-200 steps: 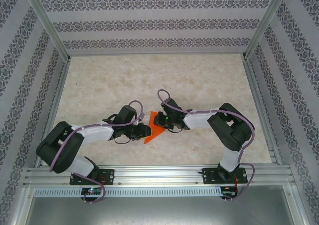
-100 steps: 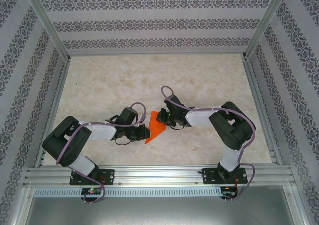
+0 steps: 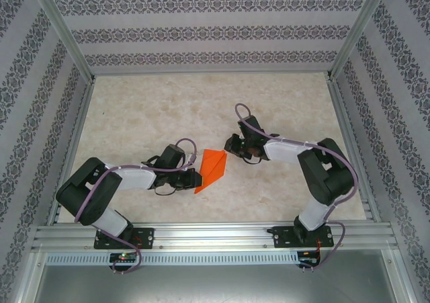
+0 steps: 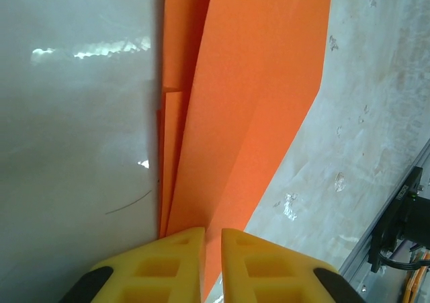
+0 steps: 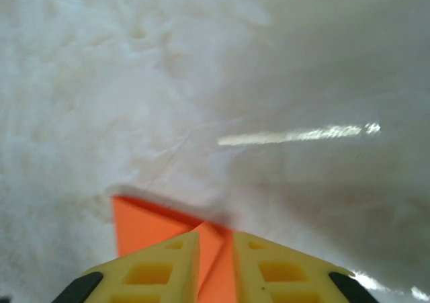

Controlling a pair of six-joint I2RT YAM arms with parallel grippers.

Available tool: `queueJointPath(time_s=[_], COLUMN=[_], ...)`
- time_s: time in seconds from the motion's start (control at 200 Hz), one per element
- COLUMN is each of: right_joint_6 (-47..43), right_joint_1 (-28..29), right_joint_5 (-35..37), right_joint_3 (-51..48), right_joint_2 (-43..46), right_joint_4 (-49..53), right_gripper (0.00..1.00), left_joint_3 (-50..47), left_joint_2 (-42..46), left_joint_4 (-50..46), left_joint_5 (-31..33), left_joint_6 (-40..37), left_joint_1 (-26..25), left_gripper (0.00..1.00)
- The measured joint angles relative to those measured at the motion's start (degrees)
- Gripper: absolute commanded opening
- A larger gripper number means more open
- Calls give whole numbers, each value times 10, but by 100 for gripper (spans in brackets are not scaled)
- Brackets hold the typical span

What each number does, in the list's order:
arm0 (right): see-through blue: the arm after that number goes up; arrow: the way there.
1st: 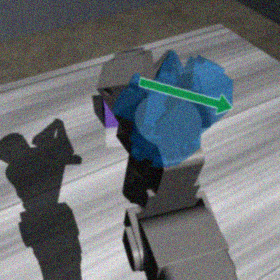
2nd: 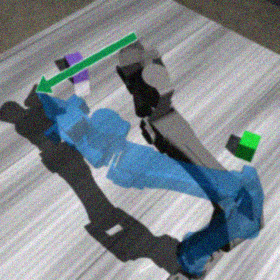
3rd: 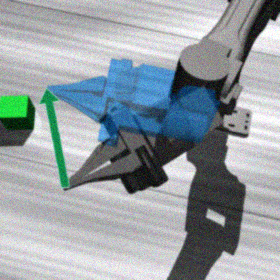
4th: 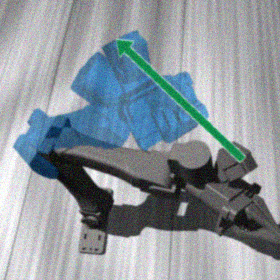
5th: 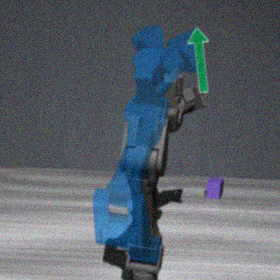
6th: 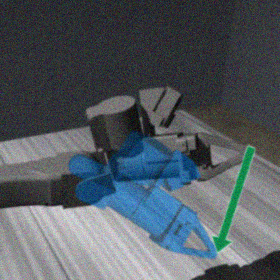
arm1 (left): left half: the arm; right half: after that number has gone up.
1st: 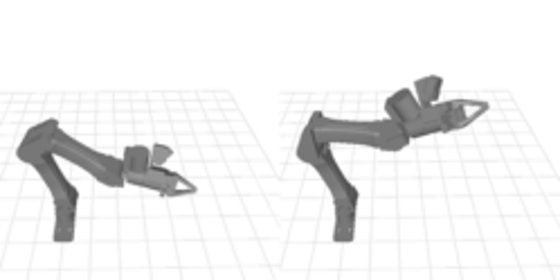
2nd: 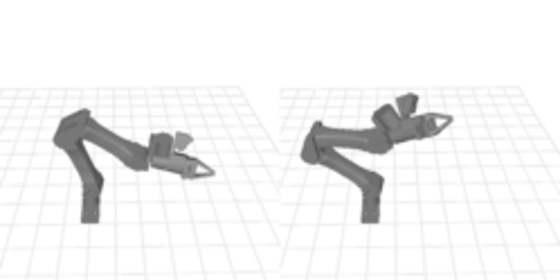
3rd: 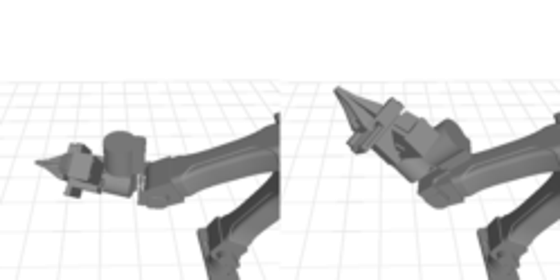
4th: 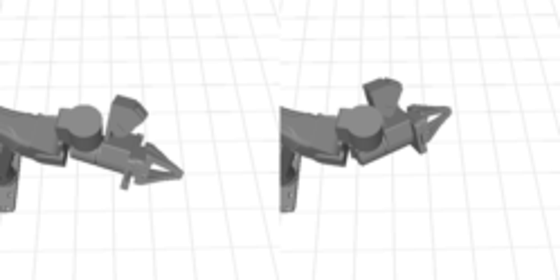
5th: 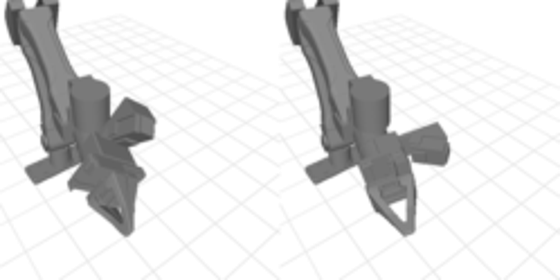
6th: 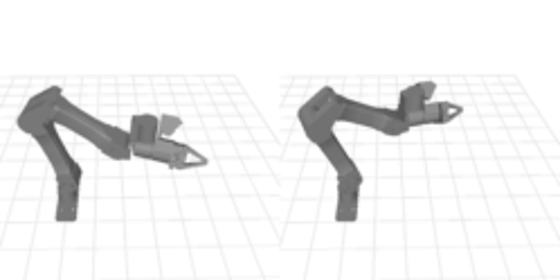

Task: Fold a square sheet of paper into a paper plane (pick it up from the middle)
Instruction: Fourth fold the wing at the center of the table.

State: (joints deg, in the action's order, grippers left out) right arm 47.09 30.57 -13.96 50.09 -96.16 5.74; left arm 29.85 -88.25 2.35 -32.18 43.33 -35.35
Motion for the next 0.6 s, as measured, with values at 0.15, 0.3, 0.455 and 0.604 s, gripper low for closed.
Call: queueJointPath(time_s=[0.15, 0.3, 0.455, 0.604], right_joint_6=[11, 43, 90, 119], right_joint_1=[29, 68, 111, 136], right_joint_5=[14, 29, 48, 60], right_joint_3=[-20, -81, -135, -148], right_joint_2=[80, 114, 121, 121], right_joint_4=[3, -6, -17, -35], right_gripper=[35, 42, 45, 47], left_joint_3=[2, 15, 67, 108], left_joint_2=[20, 60, 104, 97], left_joint_4=[-37, -97, -170, -213], left_joint_5=[2, 19, 77, 125], left_joint_6=[-3, -9, -35, -61], left_joint_1=[0, 0, 0, 1], left_gripper=[26, 33, 40, 41])
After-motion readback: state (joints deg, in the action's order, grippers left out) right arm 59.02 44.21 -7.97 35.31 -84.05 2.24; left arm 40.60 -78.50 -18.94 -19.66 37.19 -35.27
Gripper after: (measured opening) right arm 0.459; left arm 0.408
